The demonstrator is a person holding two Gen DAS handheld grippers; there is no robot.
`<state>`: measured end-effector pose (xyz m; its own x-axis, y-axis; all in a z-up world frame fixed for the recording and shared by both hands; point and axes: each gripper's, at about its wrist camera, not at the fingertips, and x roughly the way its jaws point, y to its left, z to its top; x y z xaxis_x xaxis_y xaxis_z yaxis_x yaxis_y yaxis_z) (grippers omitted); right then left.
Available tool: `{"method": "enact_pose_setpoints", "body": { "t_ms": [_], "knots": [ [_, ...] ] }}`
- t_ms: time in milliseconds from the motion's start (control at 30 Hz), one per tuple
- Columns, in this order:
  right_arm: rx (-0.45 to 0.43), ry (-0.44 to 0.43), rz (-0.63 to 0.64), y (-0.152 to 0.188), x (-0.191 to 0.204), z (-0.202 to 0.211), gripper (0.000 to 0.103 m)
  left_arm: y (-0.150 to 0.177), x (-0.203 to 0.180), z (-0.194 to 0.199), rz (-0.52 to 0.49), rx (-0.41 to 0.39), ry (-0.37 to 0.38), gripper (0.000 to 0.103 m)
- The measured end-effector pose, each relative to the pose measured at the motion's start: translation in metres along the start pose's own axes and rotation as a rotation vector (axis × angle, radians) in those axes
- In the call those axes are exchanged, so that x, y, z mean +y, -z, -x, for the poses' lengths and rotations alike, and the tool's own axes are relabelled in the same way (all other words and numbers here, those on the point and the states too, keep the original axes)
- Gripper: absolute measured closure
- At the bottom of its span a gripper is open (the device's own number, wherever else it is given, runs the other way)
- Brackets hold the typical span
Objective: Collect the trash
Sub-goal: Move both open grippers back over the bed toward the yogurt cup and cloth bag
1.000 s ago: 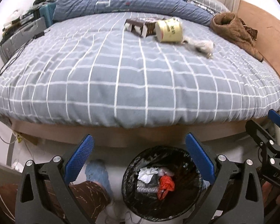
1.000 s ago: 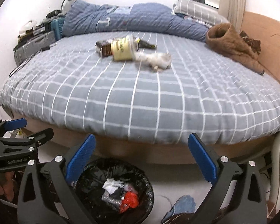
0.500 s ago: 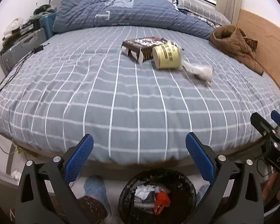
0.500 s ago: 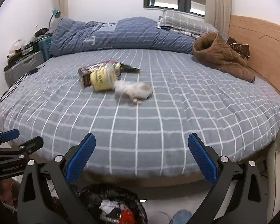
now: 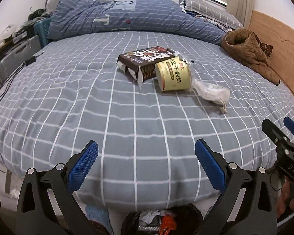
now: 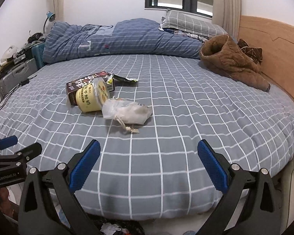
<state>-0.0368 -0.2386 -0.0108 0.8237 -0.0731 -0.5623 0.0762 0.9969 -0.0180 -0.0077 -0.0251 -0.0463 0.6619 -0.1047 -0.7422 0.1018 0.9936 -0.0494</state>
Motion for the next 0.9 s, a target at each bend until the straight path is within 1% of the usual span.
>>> {"method": "enact_pose_setpoints", "body": {
  "t_ms": [267, 633, 900],
  "knots": [
    [0.017, -0.007, -0.009, -0.017, -0.006, -0.032, 0.008, -0.024, -0.01, -0.026, -0.018, 0.003, 0.001, 0.006],
    [0.026, -0.032, 0.011, -0.04, -0.004, -0.069, 0.008, -0.066, -0.024, -0.065, -0.007, 0.003, 0.017, 0.006],
    [0.056, -0.056, 0.002, -0.049, -0.01, -0.093, 0.013, -0.094, -0.035, -0.089, -0.006, -0.008, 0.035, 0.006]
  ]
}}
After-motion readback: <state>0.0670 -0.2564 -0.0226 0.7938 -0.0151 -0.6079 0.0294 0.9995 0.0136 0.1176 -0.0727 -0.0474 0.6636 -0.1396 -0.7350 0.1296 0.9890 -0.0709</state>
